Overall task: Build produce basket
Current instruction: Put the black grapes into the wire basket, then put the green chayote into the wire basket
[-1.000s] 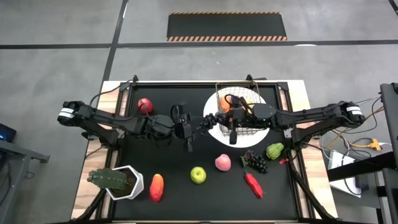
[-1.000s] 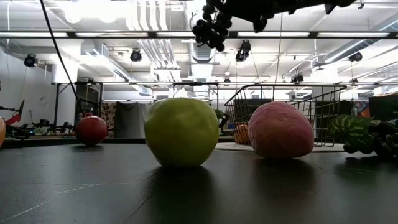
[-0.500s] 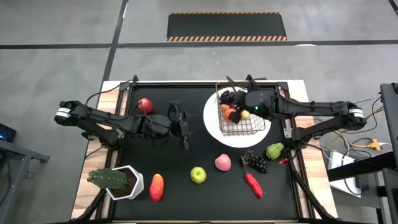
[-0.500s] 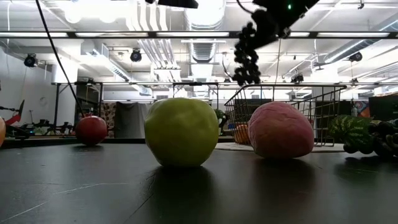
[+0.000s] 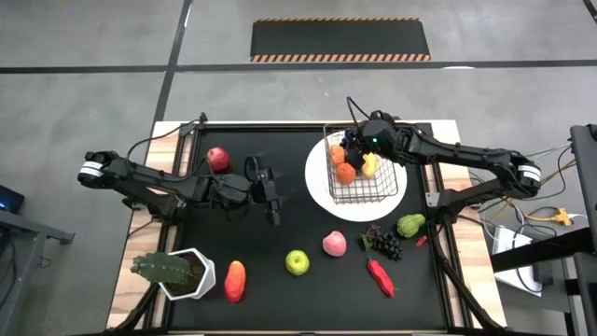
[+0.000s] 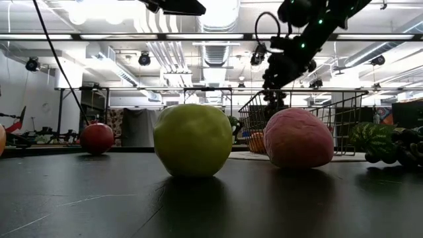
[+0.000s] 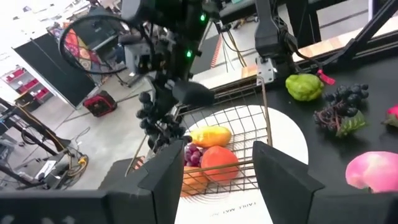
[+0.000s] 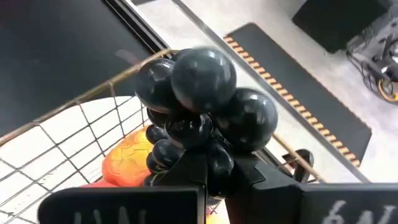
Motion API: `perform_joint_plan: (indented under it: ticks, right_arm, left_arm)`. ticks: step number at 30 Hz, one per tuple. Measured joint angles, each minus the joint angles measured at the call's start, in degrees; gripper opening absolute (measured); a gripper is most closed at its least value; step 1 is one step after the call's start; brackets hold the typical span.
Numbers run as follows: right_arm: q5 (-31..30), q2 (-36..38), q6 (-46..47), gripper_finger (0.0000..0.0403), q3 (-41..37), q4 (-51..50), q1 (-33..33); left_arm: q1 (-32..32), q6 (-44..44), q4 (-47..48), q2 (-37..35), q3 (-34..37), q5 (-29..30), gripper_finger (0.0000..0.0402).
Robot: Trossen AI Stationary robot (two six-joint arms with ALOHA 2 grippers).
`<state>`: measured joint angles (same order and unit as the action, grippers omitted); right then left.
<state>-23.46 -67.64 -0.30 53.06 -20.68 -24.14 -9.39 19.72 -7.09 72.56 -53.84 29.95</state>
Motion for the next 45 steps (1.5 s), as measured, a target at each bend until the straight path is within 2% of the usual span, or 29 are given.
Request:
perform_joint_plan:
  ticks: [7,16,24,31,38,45]
  right_arm:
    - [-0.2,-4.78,0.81,0.0032,0.0,2.5,-0.86]
    - [-0.61,-8.6,3.43,0.0113,0.0,3.47,-1.59]
    - [-0.61,-8.94,3.74,0.0179,1.78,3.38,-1.69]
    - [0.06,-6.72,3.78,0.02,5.22,-1.33,-1.62]
    - [8.27,-2.44,6.23,0.0199,9.12,-9.03,-0.86]
    - [18.36,2.0,9.56,0.0196,12.66,-16.52,3.22]
  left_arm:
    - [0.0,0.04,-1.15,-0.09,0.63,0.0,0.0173]
    - [-0.04,-0.08,-1.49,-0.09,0.63,-0.02,0.0173]
    - [0.0,-1.51,-1.48,-0.09,0.74,-0.04,0.0173]
    - [0.0,-2.99,-1.38,-0.07,0.78,-0.05,0.0173]
    - [0.0,-3.07,-1.52,0.38,1.1,-0.09,0.0173]
    - [0.0,-3.07,-1.74,0.37,2.35,-0.11,0.0173]
